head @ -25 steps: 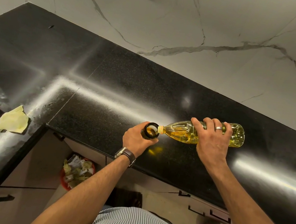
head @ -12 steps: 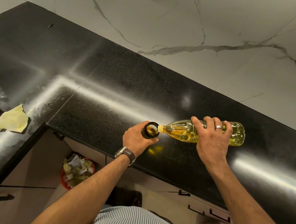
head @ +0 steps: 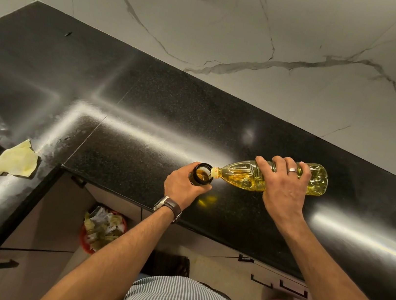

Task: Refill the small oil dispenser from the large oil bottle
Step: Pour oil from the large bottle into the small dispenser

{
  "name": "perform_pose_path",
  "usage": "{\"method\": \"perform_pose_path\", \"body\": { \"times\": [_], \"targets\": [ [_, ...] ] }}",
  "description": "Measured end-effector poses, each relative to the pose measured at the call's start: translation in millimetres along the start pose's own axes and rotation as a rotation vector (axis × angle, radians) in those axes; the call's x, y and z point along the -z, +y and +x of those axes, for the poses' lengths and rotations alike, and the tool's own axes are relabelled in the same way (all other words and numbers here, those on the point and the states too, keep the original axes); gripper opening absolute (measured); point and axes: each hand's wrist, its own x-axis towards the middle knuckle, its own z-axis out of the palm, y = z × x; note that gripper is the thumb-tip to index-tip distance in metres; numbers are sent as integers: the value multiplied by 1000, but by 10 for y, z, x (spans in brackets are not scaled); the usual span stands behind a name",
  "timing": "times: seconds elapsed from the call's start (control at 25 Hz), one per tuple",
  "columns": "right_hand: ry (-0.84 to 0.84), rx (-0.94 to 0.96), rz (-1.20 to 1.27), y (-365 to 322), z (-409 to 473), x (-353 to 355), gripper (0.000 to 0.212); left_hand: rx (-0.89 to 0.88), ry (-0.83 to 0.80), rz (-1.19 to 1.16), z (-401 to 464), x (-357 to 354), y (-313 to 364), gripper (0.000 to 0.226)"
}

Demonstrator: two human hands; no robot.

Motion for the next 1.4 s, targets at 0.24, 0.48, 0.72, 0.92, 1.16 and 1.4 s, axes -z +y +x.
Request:
{"method": "perform_pose_path", "body": {
  "times": [0.24, 0.48, 0.72, 0.92, 1.16, 1.4],
  "targets": [
    [-17, 0, -1, 0, 10, 3, 79, 7, 5, 3, -1, -3, 7, 58],
    [-15, 9, -8, 0, 12, 18, 81, 1, 1, 16, 0, 0, 0, 58],
    [-10, 18, -20, 2, 34, 36, 77, 5, 2, 16, -2, 8, 16, 58],
    [-9, 26, -21, 2, 47, 44, 78, 16, 3, 20, 8, 0, 0, 60],
    [-16, 35, -27, 5, 64, 61, 80, 7, 1, 15, 9, -5, -10, 57],
    [-7, 39, -34, 0, 86, 73, 76, -8, 6, 19, 13, -4, -13, 57]
  ]
}}
